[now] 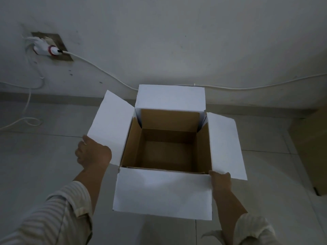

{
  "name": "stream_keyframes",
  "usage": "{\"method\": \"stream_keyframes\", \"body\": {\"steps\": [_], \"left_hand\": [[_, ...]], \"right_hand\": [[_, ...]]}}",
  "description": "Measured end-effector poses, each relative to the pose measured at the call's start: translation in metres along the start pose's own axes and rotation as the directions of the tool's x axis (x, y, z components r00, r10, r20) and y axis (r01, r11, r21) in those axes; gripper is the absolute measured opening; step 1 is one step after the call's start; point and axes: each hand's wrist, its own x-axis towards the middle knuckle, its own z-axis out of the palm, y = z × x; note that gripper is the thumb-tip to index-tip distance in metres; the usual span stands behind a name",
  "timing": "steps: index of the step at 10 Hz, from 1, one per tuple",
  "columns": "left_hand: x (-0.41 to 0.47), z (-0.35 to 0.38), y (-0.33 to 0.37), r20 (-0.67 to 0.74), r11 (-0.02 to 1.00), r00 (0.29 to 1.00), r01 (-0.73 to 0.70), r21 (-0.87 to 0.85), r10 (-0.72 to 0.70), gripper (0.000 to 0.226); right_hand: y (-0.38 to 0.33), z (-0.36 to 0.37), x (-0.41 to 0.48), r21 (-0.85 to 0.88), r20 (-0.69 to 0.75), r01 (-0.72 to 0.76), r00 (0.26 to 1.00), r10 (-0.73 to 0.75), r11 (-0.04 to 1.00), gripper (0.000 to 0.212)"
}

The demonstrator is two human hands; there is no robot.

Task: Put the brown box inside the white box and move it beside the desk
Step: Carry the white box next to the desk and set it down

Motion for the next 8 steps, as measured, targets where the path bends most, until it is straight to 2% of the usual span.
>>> {"method": "stream_keyframes", "body": {"steps": [1, 2, 3, 4, 6, 8], "left_hand": [[-0.003, -0.005, 0.002, -0.028, 0.999, 0.999, -0.046, 0.028, 0.046, 0.073], [-0.012, -0.013, 0.009, 0.018, 0.994, 0.995, -0.094, -0.05, 0.095, 0.066], [-0.021, -0.02, 0.016, 0.077, 0.975, 0.982, -0.159, -0.156, 0.173, 0.048], [-0.028, -0.027, 0.021, 0.13, 0.968, 0.972, -0.169, -0.184, 0.195, 0.037], [-0.028, -0.027, 0.013, 0.155, 0.95, 0.973, -0.121, -0.289, 0.171, 0.041], [-0.023, -0.023, 0.01, 0.195, 0.937, 0.966, -0.097, -0.336, 0.17, 0.042]], "right_hand": [[-0.01, -0.007, -0.024, 0.224, -0.002, -0.007, 1.0, 0.008, 0.975, 0.058], [-0.013, -0.017, -0.029, 0.328, -0.073, 0.035, 0.997, -0.012, 0.944, 0.06], [-0.024, -0.027, -0.04, 0.363, -0.104, 0.097, 0.993, -0.063, 0.927, 0.059], [-0.032, -0.032, -0.037, 0.249, -0.107, 0.182, 0.981, -0.16, 0.951, 0.04], [-0.036, -0.033, -0.024, -0.017, -0.081, 0.232, 0.969, -0.232, 0.973, 0.037], [-0.033, -0.042, -0.013, -0.282, -0.067, 0.272, 0.951, -0.301, 0.92, 0.033]]}}
